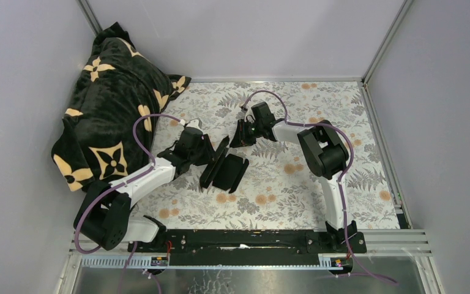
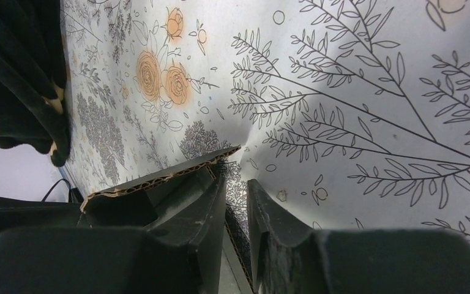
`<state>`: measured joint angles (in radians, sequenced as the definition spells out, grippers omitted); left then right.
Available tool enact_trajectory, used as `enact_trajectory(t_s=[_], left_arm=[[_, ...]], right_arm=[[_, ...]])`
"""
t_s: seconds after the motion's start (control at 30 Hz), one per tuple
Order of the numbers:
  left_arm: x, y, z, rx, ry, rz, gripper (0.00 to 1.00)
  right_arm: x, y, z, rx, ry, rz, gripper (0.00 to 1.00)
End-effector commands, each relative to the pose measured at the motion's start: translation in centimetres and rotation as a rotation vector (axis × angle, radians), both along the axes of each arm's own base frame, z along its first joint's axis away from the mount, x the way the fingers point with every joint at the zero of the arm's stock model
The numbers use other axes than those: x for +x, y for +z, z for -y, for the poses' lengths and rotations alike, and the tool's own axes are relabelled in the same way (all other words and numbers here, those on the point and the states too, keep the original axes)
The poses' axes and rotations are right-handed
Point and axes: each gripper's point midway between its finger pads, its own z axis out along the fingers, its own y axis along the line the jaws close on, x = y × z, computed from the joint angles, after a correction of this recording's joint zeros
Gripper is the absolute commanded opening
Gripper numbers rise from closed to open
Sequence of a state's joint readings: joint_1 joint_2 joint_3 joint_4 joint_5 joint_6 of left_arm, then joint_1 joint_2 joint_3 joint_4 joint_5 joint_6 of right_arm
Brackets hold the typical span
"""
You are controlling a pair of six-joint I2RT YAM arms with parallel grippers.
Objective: Fold the paper box
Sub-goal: Fold the paper box at the center of the board.
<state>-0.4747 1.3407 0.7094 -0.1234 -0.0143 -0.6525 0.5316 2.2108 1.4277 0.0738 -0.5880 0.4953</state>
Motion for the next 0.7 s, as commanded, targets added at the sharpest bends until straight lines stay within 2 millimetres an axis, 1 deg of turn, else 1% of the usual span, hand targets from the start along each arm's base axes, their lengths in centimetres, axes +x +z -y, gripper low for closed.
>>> enact_trajectory(t_s=[0.0, 0.23, 0.43, 0.67], left_arm=[[-0.8, -2.0, -1.3, 0.047, 0.019, -0.051, 0.44], [-0.7, -2.0, -1.5, 0.042, 0.025, -0.051, 0.44], [-0.5, -1.9, -1.5, 0.035, 0.029, -0.052, 0.44], [-0.5, -2.0, -1.4, 0.03, 0.026, -0.055, 0.44]], right_arm=[[0.2, 1.0, -1.3, 0.034, 0.026, 0.031, 0.26], [-0.6, 0.3, -1.6, 0.033, 0.032, 0.02, 0.25], [-1.2, 0.2, -2.0, 0.035, 0.047, 0.014, 0.25], [-1.9, 0.3, -2.0, 0.043, 0.057, 0.01, 0.24]])
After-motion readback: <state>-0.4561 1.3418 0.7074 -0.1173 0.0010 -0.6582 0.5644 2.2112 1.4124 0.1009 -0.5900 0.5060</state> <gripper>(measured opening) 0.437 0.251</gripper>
